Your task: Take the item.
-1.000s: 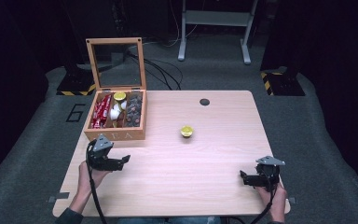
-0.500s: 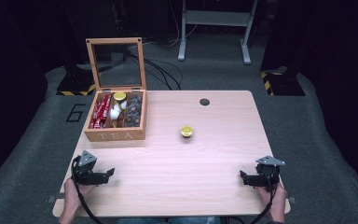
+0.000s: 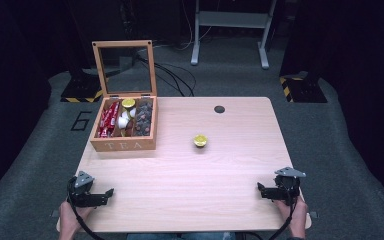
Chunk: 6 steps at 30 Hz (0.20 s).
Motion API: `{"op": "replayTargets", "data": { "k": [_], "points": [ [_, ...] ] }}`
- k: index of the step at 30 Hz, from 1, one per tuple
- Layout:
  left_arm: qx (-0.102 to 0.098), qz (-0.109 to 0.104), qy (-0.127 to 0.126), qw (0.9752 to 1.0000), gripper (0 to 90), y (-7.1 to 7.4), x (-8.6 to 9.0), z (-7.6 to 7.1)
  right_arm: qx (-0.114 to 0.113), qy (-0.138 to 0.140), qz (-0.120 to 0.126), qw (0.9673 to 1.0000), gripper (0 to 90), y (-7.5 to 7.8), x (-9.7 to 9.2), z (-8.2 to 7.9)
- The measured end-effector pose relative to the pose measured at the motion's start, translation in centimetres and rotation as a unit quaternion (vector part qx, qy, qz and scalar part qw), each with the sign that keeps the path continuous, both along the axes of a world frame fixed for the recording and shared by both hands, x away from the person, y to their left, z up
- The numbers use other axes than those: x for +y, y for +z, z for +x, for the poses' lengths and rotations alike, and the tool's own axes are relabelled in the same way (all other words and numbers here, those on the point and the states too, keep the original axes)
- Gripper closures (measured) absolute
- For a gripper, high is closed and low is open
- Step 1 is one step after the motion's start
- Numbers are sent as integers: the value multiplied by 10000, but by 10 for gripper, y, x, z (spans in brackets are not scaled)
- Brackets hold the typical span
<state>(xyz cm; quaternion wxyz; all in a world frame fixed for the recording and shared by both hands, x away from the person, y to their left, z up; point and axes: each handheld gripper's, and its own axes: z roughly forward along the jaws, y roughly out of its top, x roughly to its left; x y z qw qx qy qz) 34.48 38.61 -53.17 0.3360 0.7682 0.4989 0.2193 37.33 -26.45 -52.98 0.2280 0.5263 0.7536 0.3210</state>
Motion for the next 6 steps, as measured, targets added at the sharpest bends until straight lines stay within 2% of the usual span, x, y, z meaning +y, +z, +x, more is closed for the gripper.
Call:
{"op": "replayTargets", "data": {
  "k": [6],
  "points": [
    [57,23,-5,10000,37,0,1,2,28,19,-8,10000,9,0,-1,0]
  ]
}}
